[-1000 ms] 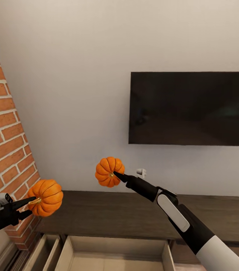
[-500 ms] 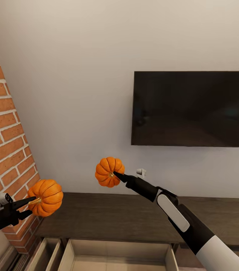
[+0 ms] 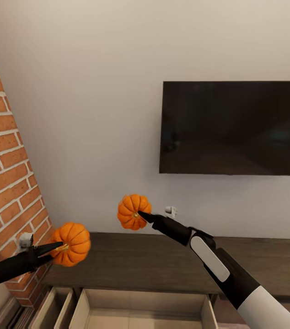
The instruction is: Place each of the two pumpkins and all three candles from the living room inside a cabinet in the living room (use any cabinet), then make sure every cabinet is closed, and position the cauldron so it is next to a table in the living room.
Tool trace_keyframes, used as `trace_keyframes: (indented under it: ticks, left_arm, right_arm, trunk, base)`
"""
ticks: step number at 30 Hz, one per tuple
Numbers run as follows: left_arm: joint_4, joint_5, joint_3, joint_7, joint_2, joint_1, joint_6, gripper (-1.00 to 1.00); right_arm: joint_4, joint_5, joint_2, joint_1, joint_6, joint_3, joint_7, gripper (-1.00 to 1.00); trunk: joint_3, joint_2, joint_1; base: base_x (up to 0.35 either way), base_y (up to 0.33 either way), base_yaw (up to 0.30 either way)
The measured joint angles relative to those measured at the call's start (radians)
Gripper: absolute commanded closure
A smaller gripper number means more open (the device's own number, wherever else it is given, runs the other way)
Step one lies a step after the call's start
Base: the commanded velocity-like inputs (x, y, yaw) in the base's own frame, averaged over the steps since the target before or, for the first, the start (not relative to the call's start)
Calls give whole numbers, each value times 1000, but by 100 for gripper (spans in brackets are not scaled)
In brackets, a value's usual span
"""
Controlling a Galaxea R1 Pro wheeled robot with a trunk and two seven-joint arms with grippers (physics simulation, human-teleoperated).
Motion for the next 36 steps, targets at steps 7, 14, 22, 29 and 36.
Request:
trace_keyframes:
  ticks: [7, 14, 22, 29, 36]
  left_arm:
    - [-79, -1, -23, 284, -54, -2, 1, 100]
    - [-81, 4, -100, 363, -57, -3, 7, 100]
    - [-74, 7, -203, 364, -42, -3, 12, 100]
    - [-52, -31, -346, 431, -56, -3, 2, 100]
    - [-33, -39, -360, 501, -87, -3, 3, 100]
  right_arm:
    - [0, -19, 2, 0, 221, -5, -265, 100]
    - [-5, -25, 12, 0, 497, -14, -302, 100]
    - [0, -22, 48, 0, 646, -15, -322, 100]
    - [37, -9, 48, 0, 640, -8, -323, 100]
    - [167, 36, 49, 0, 638, -3, -324, 100]
  trunk:
    - [-22, -49, 27]
    - [-44, -98, 54]
    - [-69, -154, 84]
    - [-91, -203, 111]
    - [-113, -252, 138]
  base:
    - [0, 0, 0]
    - [0, 0, 0]
    - [0, 0, 0]
    - [0, 0, 0]
    - [0, 0, 0]
